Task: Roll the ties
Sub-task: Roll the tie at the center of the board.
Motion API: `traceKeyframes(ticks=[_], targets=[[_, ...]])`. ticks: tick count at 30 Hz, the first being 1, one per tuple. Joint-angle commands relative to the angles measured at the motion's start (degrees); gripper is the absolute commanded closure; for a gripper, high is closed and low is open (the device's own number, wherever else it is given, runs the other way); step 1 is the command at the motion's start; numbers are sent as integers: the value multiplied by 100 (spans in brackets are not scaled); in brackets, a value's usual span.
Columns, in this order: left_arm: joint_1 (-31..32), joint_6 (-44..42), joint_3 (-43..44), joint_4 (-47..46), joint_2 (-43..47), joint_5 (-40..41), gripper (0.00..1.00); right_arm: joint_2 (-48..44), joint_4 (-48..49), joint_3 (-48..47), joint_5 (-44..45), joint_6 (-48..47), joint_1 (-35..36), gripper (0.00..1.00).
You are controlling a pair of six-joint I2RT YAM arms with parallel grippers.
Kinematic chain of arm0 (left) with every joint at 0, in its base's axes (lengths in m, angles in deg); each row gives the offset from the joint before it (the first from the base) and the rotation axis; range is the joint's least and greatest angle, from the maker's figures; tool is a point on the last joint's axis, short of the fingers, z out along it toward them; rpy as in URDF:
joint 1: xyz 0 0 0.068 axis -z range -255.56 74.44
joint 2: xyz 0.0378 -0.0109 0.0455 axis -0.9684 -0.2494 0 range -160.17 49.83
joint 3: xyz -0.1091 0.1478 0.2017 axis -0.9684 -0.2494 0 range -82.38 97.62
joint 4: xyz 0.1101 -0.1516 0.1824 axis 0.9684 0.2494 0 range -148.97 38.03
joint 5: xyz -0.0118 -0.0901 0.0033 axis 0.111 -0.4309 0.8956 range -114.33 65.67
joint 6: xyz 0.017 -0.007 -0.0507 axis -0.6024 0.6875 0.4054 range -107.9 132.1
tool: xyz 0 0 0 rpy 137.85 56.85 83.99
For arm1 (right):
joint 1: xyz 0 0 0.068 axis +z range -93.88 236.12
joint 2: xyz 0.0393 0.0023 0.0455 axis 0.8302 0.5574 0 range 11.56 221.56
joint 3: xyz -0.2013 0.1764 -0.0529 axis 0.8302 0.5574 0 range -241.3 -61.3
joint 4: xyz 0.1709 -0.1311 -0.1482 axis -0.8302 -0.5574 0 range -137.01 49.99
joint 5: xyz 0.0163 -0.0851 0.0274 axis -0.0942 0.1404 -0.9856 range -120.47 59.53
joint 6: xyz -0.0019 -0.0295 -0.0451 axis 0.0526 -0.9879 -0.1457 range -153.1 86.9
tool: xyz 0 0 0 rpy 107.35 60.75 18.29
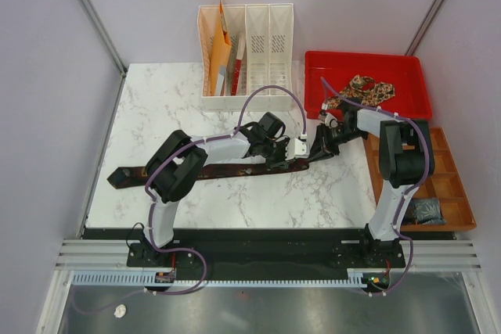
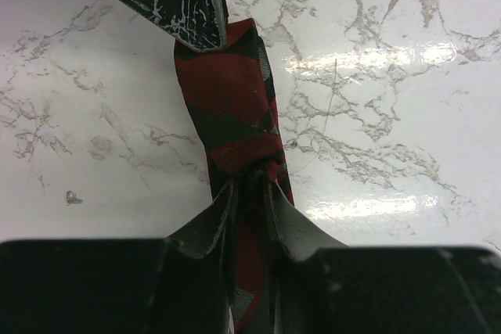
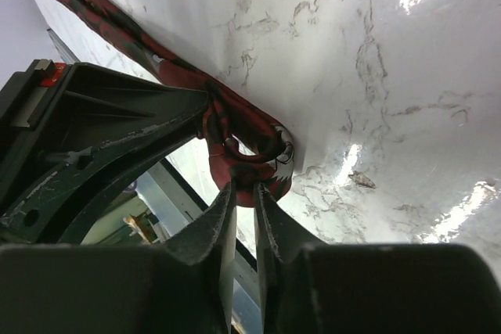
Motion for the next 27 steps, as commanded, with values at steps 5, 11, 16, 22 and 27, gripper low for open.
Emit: traceKeyframes(ticks=[5,11,16,22,27], targets=[[63,-172,123,263,-219,132,91,-135,58,11,-194,118,84,65],[63,-172,158,272,-245,132,91,-74,-39,19,193,13,128,47],[63,-172,167,281,-254,141,91,-56,-100,-16,255,-58,198,61],[71,-163,184,281,-263,132,91,-257,-118,-60,18,-32,216,94],[63,-163,193,290,-263,150,91,-433,22,-25,-368,301,312,100]])
